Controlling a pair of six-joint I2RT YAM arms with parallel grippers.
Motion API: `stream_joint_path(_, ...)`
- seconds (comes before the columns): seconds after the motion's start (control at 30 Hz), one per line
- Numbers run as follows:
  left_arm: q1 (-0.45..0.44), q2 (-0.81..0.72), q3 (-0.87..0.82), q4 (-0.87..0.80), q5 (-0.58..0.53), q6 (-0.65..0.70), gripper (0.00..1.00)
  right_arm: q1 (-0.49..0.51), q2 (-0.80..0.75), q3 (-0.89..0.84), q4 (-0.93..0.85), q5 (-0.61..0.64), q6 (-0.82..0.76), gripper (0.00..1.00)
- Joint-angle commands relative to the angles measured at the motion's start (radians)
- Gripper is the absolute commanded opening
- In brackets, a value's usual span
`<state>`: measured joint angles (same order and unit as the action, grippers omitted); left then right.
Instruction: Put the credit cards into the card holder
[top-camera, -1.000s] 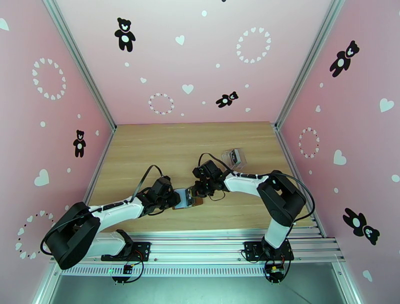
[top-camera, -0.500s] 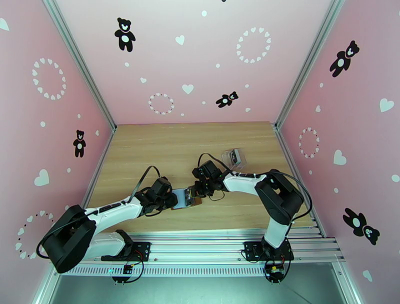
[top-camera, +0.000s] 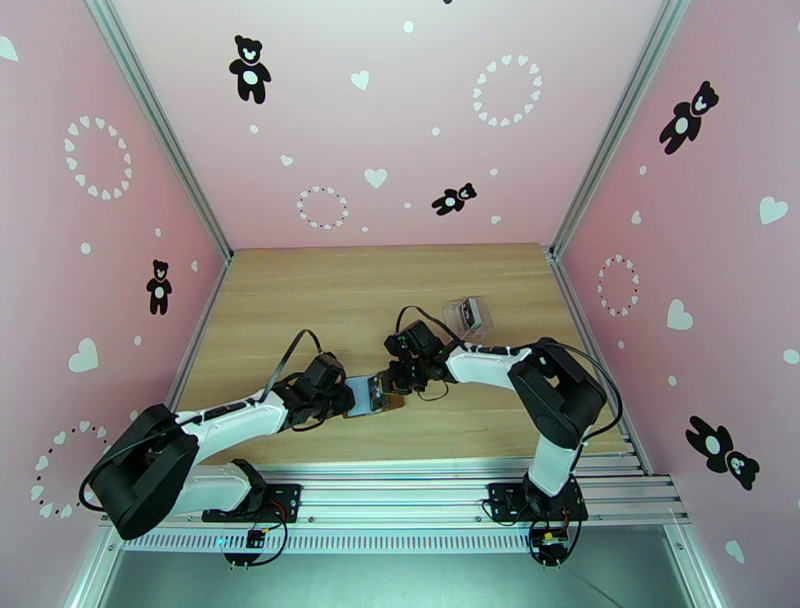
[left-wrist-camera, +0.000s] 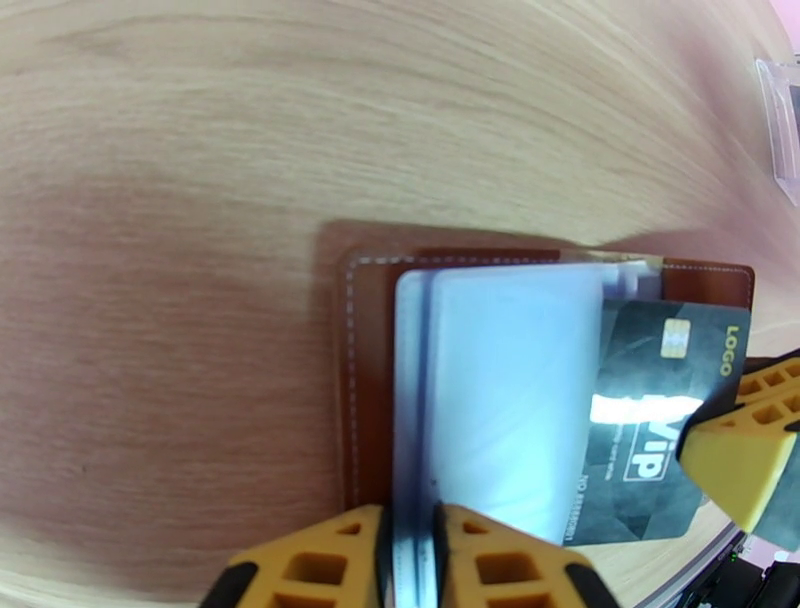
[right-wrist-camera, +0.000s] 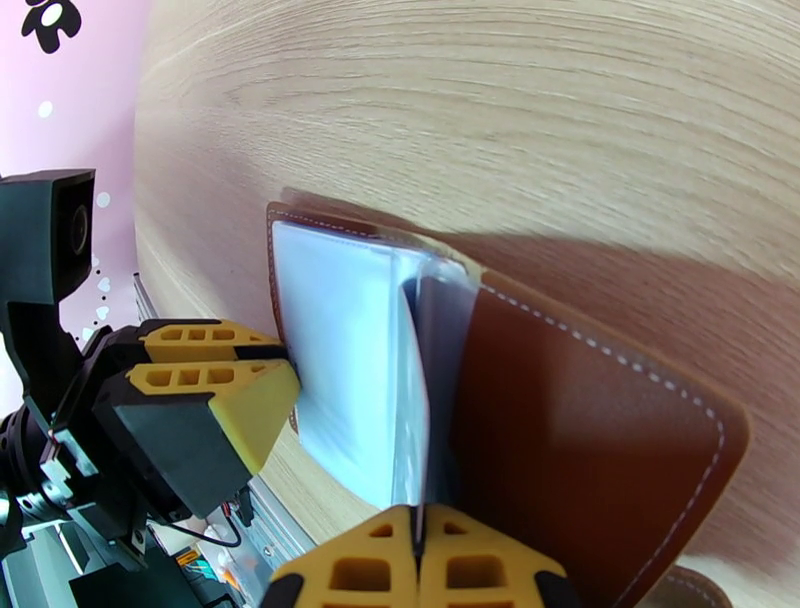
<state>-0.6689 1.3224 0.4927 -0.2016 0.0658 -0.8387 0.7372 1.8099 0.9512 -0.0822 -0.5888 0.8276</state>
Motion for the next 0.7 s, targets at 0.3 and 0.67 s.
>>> stream_joint_path(0.3,0.007,0.029,-0.017,-0.014,-0.011,-0.005,0.2,0.004,0.042,-0.028,0.056,-0.006,0.04,0.0)
stream_joint_path(0.67,0.006,0.021,-0.019,-0.016,-0.012,-0.004,0.2,0.006,0.051,-0.031,0.048,-0.009,0.028,0.0)
